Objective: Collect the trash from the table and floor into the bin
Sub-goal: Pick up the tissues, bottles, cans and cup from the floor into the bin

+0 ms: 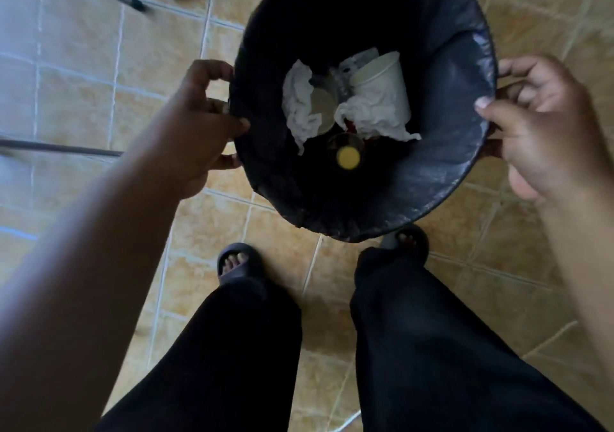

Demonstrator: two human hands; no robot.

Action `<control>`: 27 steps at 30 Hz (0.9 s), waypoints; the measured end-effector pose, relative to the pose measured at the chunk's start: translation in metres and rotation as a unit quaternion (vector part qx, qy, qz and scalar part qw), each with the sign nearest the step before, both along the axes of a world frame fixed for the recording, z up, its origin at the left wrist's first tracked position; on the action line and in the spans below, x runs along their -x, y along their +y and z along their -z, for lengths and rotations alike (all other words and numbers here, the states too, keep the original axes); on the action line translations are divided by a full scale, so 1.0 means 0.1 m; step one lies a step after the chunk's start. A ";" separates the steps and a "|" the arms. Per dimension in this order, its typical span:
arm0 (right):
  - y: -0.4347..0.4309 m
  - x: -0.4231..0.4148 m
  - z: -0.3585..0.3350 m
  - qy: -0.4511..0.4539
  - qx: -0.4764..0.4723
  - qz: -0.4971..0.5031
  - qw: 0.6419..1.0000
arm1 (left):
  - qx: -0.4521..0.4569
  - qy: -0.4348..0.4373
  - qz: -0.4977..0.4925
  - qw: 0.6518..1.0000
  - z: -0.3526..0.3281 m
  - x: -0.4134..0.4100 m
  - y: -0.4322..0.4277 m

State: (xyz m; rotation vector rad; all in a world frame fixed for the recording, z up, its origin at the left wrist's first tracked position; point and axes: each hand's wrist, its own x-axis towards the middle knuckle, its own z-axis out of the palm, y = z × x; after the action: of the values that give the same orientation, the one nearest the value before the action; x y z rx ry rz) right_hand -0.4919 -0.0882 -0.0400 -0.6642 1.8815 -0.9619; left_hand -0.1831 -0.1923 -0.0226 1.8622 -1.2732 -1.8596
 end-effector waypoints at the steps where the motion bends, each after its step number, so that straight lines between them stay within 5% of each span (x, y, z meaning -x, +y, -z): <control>1: 0.12 -0.02 -0.11 -0.008 -0.012 0.002 1.000 | -0.012 0.008 0.003 1.000 -0.12 -0.03 0.07; 8: 0.72 -0.13 -1.09 -0.034 -0.077 0.007 0.996 | -0.055 0.012 -0.013 0.998 -1.17 -0.12 0.57; 27: 1.22 -0.04 -4.49 0.041 -0.057 0.020 0.997 | -0.008 0.062 -0.057 0.996 -4.51 -0.03 1.13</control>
State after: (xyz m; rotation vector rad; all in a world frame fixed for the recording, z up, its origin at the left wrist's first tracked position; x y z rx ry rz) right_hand -0.4881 0.0333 0.4088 -0.6079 2.0126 -0.8553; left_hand -0.1804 -0.0792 0.4284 1.7581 -1.0910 -1.8982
